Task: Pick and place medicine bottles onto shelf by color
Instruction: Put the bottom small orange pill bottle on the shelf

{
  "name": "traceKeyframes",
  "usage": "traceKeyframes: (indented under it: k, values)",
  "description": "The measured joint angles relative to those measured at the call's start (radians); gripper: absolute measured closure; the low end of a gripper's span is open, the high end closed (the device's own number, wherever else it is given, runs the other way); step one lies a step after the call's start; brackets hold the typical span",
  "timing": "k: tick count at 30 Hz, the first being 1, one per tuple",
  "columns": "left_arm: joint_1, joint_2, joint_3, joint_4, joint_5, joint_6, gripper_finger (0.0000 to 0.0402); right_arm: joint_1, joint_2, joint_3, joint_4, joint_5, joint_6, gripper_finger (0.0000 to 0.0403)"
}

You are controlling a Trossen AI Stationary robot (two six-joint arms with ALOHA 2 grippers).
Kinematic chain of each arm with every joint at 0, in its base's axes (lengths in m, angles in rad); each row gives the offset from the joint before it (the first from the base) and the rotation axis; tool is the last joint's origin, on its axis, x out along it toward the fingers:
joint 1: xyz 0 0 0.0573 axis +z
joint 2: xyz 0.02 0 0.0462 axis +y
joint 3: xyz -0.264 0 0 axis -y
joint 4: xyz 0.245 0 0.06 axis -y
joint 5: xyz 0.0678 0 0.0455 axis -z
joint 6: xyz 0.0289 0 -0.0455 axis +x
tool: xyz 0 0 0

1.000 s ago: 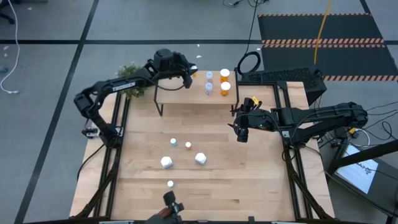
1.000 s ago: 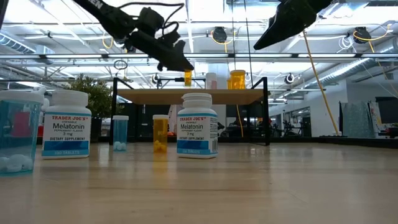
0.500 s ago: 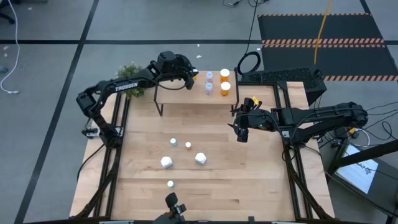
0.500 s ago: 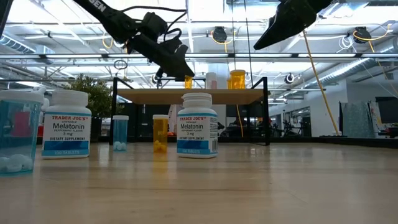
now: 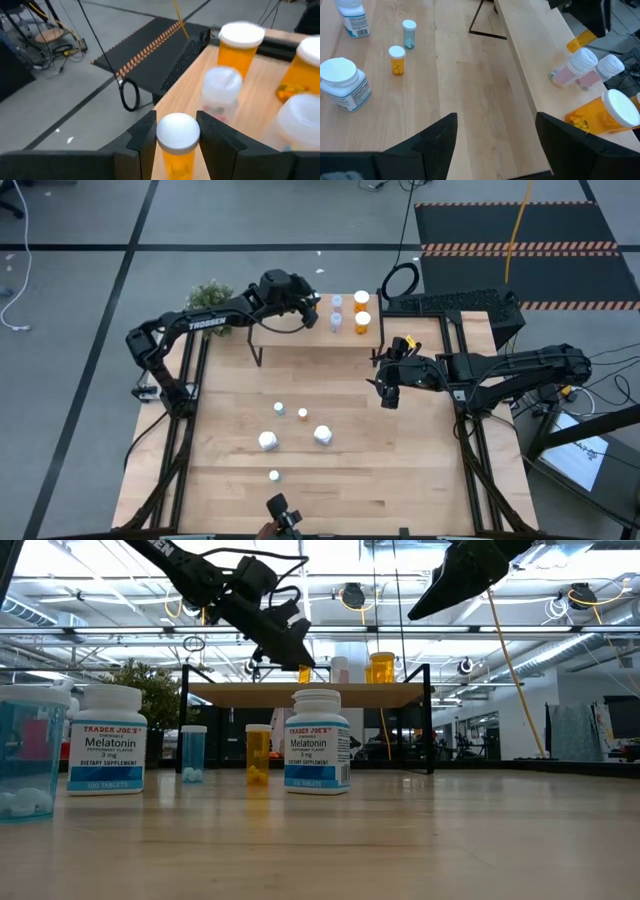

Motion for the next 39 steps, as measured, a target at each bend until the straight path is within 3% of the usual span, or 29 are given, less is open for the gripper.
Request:
traceKeyframes:
  k: [20, 39]
  values:
    - [-0.01, -0.001, -0.071, 0.124, -0.026, -0.008, 0.0268, 0.0, 0.0, 0.0, 0.0, 0.0, 0.0, 0.0138]
    - [-0.01, -0.001, -0.071, 0.087, -0.025, 0.006, 0.0254, 0.0, 0.0, 0.0, 0.0, 0.0, 0.0, 0.0138]
